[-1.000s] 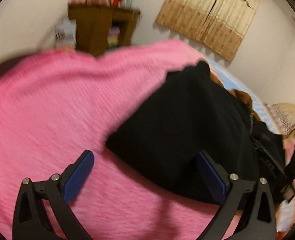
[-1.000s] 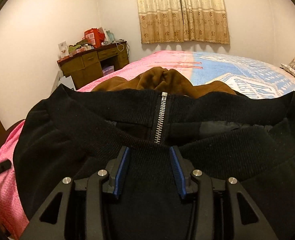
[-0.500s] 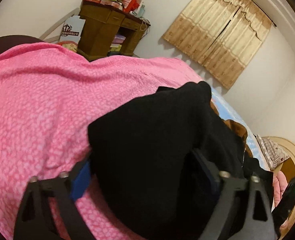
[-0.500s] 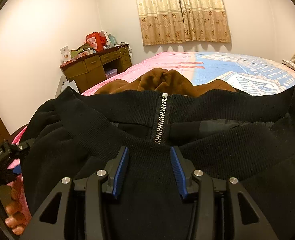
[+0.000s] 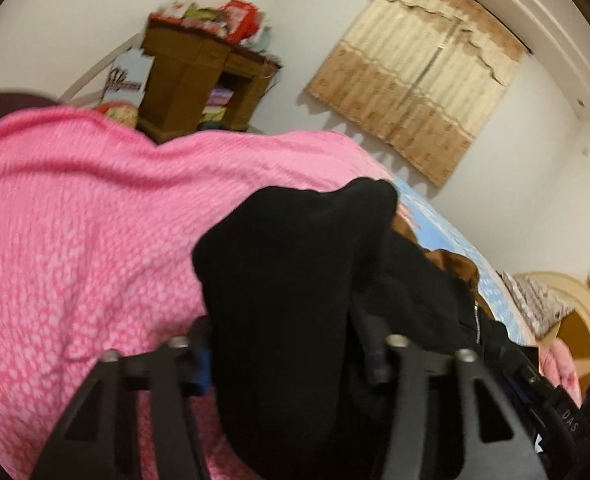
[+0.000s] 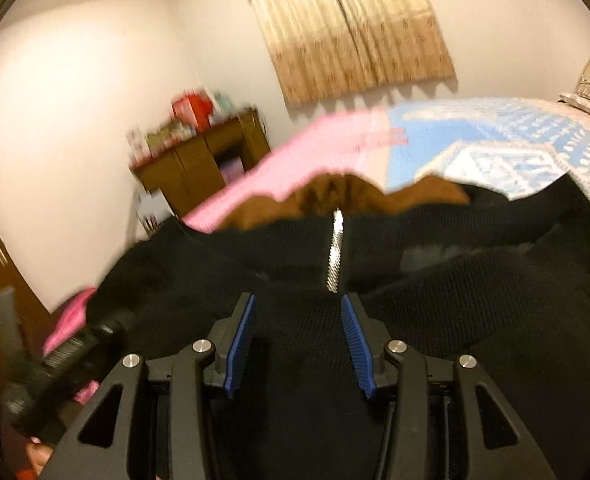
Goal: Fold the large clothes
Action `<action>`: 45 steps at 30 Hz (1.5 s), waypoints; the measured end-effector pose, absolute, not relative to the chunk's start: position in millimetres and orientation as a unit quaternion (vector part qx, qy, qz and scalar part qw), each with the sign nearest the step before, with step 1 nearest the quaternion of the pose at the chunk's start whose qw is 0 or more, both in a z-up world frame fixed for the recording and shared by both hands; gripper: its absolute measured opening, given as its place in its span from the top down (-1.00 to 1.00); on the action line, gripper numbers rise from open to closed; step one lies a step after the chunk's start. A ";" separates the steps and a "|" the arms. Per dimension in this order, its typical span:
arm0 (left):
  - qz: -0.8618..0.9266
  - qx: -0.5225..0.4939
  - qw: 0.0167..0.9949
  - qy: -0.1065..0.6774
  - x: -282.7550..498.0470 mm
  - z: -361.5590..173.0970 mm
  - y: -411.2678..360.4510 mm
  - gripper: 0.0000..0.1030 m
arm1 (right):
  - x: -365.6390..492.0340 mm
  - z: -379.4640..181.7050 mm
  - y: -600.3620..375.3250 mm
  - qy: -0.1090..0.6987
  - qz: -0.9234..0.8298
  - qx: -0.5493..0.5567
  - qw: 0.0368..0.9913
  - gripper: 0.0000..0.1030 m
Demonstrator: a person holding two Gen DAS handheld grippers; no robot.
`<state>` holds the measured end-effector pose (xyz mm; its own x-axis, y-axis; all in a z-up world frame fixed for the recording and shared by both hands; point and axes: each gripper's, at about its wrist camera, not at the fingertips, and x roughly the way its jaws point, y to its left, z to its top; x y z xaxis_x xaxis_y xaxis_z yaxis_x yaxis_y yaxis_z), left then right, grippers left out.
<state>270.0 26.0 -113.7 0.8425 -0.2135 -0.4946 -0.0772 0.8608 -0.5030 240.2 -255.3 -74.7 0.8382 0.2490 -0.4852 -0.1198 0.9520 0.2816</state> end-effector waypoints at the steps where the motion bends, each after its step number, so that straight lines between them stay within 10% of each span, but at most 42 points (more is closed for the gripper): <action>1: -0.042 -0.255 0.927 0.274 268.4 -107.4 24.4 0.13 | 247.4 -86.0 -251.6 0.294 0.098 0.112 0.944 0.11; 17: -0.217 0.050 0.968 0.116 199.0 12.6 -142.6 0.41 | 249.3 -88.7 -320.1 0.343 0.204 0.282 0.872 0.09; 26: -0.322 0.178 0.924 0.108 148.8 -18.7 -243.1 0.53 | 159.4 -61.2 -461.6 0.297 0.130 0.328 0.887 0.09; 29: -0.328 0.194 0.918 0.111 141.2 -26.8 -256.0 0.53 | 141.7 -55.0 -487.6 0.265 0.151 0.378 0.874 -0.13; 33: -0.330 0.199 0.916 0.110 140.8 -24.8 -253.5 0.53 | 160.0 -26.9 -493.5 0.211 0.215 0.409 0.861 -0.96; 45: -0.346 0.196 0.911 0.107 141.9 -29.8 -262.4 0.53 | 378.6 -5.8 -382.3 0.423 0.374 0.142 0.813 -0.96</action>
<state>141.9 -262.4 -29.8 0.7375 -0.5887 -0.3309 0.6726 0.6840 0.2823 378.6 -382.3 -5.8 0.3620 0.7279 -0.5823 -0.4875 0.6803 0.5473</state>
